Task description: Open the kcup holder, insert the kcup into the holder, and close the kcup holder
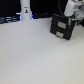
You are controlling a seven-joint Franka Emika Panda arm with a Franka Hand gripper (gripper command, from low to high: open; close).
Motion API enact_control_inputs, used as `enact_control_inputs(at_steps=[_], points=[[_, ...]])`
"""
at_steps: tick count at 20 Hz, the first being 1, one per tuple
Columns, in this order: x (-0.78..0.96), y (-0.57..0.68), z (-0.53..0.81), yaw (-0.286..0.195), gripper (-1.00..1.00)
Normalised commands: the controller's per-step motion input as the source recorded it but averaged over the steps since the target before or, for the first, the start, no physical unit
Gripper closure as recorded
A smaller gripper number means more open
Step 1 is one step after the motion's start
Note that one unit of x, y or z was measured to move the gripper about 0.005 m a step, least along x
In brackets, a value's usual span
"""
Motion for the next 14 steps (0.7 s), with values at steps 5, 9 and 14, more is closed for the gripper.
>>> enact_control_inputs(at_steps=[5, 9, 14], points=[[-0.35, 0.41, 0.26, 0.068, -1.00], [-0.14, 0.23, 0.35, 0.030, -1.00], [0.10, 0.09, 0.58, 0.014, -1.00]])
